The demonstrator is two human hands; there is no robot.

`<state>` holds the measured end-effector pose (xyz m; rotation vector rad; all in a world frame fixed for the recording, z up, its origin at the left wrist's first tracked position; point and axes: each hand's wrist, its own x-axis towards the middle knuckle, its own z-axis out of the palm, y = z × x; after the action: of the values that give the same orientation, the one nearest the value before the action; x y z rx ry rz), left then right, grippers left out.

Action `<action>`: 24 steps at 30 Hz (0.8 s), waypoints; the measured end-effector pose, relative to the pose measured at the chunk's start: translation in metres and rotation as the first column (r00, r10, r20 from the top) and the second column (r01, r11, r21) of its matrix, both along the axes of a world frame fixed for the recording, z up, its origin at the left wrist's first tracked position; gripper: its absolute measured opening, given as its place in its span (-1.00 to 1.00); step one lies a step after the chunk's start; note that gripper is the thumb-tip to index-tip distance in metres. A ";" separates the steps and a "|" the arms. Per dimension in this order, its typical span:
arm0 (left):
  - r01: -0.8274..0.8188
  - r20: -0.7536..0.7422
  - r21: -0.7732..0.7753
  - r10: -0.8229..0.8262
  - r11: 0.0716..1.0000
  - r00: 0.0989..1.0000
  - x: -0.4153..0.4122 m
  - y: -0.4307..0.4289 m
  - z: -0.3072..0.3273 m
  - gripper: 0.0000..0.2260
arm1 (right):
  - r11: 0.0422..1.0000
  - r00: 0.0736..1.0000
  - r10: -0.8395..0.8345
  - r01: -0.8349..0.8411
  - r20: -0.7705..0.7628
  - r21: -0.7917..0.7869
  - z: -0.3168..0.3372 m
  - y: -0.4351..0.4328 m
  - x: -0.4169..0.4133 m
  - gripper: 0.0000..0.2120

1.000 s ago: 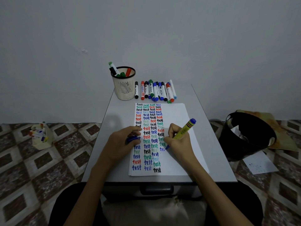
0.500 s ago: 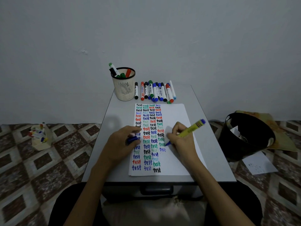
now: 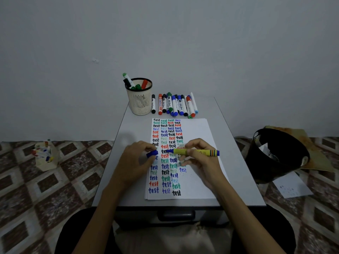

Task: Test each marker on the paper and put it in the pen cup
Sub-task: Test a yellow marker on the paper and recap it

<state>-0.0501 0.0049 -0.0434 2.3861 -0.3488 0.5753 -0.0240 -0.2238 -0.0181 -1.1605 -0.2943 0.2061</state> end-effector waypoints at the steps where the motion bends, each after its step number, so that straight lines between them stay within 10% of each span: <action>1: 0.061 -0.013 -0.041 -0.061 0.997 0.998 -0.001 -0.001 0.002 -0.73 | 1.000 1.000 0.005 -0.005 0.023 -0.023 0.000 0.000 0.000 -0.92; 11: 0.213 0.010 -0.144 -0.214 0.966 0.977 -0.001 -0.002 0.009 -0.77 | 0.997 0.999 0.014 -0.011 0.048 -0.070 0.000 0.001 -0.001 -0.85; 18: 0.101 -0.134 -0.629 -0.236 0.771 0.963 -0.007 -0.021 0.012 -0.83 | 0.991 0.990 0.119 -0.113 -0.076 0.078 0.002 -0.001 -0.001 -0.89; 24: 0.045 -0.139 -0.710 -0.201 0.703 0.970 -0.007 -0.021 0.014 -0.80 | 0.985 0.989 -0.146 0.145 0.005 -0.095 0.002 -0.002 -0.001 -0.86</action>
<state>-0.0571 -0.0159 -0.0294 1.6329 -0.1490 0.3060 -0.0247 -0.2256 -0.0164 -1.2710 -0.1985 0.0935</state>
